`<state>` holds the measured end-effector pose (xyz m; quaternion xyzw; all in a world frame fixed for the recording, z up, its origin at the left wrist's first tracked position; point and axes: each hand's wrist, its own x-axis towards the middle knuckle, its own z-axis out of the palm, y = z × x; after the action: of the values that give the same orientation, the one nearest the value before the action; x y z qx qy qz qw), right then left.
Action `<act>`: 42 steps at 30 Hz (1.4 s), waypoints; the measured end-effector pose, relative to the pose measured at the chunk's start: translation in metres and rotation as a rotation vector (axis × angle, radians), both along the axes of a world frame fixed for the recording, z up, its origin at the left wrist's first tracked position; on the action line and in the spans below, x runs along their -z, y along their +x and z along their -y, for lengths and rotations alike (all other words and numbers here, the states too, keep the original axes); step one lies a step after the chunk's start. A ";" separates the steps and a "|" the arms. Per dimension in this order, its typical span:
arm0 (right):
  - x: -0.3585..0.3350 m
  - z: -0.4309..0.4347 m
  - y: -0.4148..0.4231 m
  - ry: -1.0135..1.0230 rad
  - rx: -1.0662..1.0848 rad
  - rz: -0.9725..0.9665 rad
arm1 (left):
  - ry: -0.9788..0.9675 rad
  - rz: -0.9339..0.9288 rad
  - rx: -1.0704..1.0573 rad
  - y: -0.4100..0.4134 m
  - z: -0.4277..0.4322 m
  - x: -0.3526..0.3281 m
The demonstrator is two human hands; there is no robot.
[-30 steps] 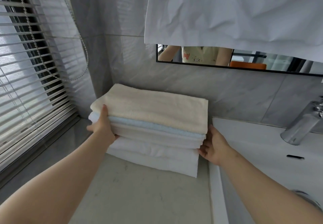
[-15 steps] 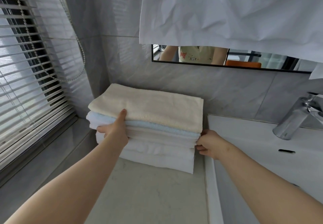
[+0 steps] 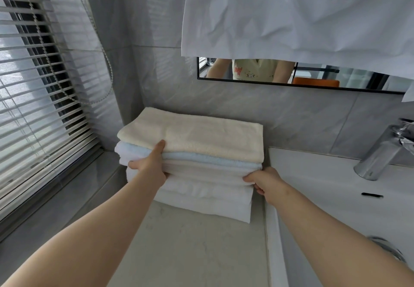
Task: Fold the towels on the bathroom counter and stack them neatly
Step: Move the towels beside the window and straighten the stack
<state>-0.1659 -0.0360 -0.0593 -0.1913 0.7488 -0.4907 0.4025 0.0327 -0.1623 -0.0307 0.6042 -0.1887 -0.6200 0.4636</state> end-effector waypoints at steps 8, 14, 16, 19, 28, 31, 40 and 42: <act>0.010 -0.004 0.000 0.050 0.060 0.061 | -0.028 0.034 0.011 0.002 0.000 0.006; -0.027 -0.011 0.007 -0.294 0.397 -0.667 | -0.444 0.782 -0.064 0.007 0.012 0.001; -0.043 -0.010 0.024 -0.435 0.164 -1.021 | -0.867 1.053 0.126 -0.004 -0.002 0.000; -0.036 0.003 0.035 -0.049 -0.522 -1.342 | -1.268 1.503 0.849 -0.015 -0.011 0.008; -0.027 0.014 0.031 0.112 -0.612 -1.406 | -1.308 1.832 1.165 -0.001 0.018 -0.007; -0.022 0.020 0.038 0.193 -0.651 -1.404 | -1.251 1.865 1.222 -0.005 0.016 0.004; -0.021 0.025 0.026 0.287 -0.607 -1.440 | -1.113 1.897 0.962 0.019 0.038 0.007; -0.028 0.029 0.034 0.273 -0.617 -1.399 | -1.157 1.919 0.964 0.022 0.041 0.001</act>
<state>-0.1319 -0.0648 -0.0309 -0.6052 0.7953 -0.0250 -0.0255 0.0551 -0.2031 -0.0319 0.3895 -0.9076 0.1451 0.0592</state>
